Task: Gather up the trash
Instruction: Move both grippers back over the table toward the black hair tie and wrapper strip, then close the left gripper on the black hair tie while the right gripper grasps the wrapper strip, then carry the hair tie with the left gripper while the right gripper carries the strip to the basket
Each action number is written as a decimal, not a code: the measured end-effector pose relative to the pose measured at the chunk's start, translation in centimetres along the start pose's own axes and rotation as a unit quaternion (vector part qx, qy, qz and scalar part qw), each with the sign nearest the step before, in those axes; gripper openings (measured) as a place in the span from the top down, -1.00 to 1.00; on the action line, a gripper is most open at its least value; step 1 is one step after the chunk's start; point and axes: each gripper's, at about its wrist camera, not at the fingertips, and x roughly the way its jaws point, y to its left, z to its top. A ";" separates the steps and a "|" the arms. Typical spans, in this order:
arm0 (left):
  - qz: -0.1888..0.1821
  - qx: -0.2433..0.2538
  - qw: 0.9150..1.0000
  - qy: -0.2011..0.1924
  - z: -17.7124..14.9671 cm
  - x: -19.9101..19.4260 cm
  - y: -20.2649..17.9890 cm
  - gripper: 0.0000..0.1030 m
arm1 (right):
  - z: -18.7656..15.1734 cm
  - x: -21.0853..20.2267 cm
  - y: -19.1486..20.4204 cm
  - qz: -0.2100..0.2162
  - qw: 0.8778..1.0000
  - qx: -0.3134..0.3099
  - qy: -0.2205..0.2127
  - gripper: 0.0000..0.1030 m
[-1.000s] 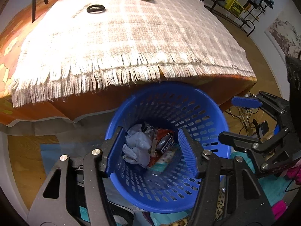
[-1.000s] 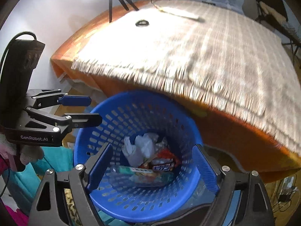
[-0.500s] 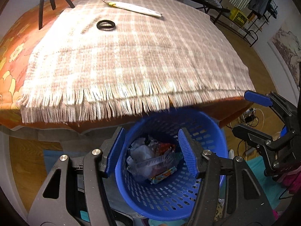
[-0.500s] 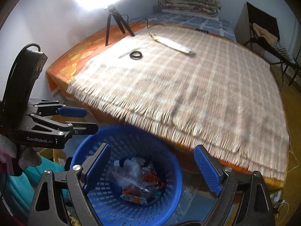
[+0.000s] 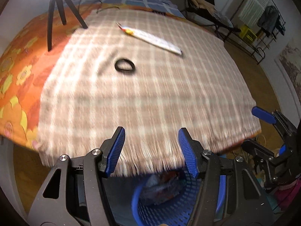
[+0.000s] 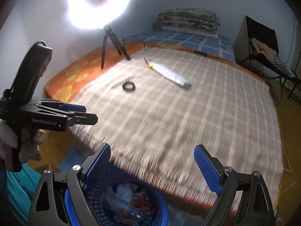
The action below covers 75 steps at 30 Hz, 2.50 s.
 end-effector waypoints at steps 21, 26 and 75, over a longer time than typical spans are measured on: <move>0.032 -0.004 0.999 -0.005 8.5 7.1 3.0 -0.17 | 13.7 10.7 -5.2 0.019 1.000 0.005 0.004 -0.78; 0.042 0.004 0.999 0.005 9.1 8.7 3.3 -0.17 | 15.4 14.7 -5.5 0.022 0.999 0.008 0.022 -0.78; 0.072 0.073 0.991 -0.089 6.7 -0.4 0.3 0.88 | 13.7 10.8 -1.5 0.017 0.999 -0.047 0.011 0.72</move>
